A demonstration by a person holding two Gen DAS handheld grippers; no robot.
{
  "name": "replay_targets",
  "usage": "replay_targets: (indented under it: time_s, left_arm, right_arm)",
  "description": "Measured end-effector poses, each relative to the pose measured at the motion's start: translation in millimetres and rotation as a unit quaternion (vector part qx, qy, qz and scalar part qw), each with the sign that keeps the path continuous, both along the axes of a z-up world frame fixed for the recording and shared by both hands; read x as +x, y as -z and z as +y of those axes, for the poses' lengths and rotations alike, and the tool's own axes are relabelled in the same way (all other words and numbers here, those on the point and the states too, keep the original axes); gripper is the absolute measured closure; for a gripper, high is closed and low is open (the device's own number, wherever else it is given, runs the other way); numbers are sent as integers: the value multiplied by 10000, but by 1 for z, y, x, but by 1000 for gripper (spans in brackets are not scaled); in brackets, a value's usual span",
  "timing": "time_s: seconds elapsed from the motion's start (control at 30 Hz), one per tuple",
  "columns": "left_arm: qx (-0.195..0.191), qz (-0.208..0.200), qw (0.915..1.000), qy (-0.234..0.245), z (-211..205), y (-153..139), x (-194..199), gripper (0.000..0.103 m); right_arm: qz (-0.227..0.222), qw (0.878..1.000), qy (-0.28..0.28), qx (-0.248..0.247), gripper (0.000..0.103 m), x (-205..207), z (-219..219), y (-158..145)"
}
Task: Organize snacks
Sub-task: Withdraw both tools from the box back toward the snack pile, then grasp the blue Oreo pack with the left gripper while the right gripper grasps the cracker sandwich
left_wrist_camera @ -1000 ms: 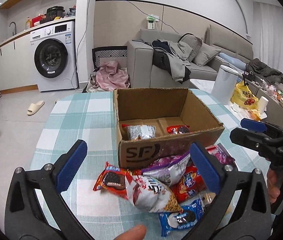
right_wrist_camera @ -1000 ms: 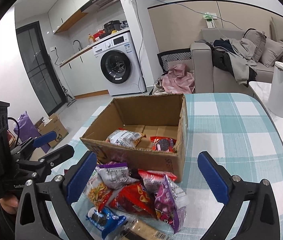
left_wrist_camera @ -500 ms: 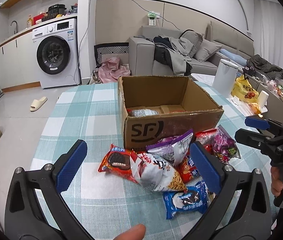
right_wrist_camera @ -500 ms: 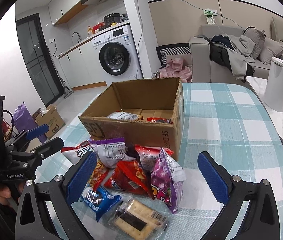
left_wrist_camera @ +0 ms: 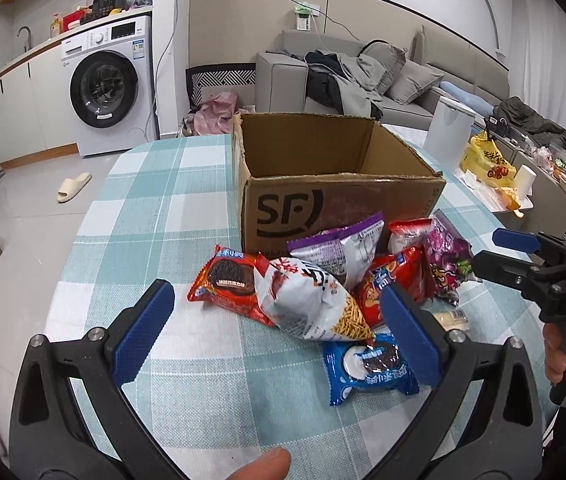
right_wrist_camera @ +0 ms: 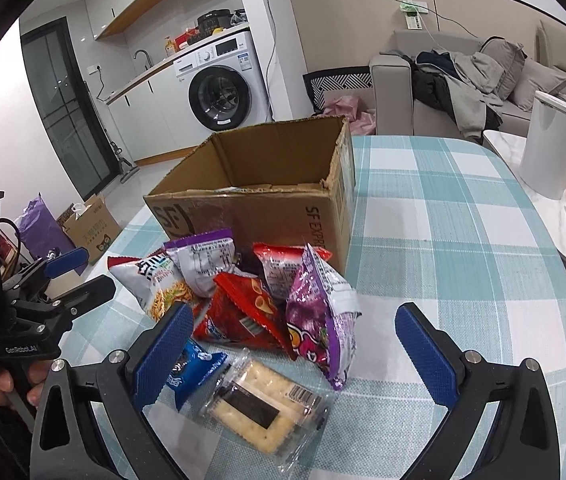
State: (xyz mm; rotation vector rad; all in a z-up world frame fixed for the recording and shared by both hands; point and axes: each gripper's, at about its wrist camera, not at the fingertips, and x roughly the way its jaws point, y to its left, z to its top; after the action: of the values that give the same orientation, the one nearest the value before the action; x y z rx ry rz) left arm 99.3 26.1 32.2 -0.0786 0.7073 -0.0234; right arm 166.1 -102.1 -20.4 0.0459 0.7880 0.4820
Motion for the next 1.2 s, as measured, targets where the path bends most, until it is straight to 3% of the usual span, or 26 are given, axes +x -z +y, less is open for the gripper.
replay_targets:
  time_s: [0.83,1.2]
  left_arm:
    - [112,393,9985,374,-25,26,-22,0]
    - [157,550,9977,377,-27,36,-17,0]
  right_arm:
    - [782,9954,-290,-475,0,-26,20,56]
    - [864,9930,-430,-680,0,-30,43,72]
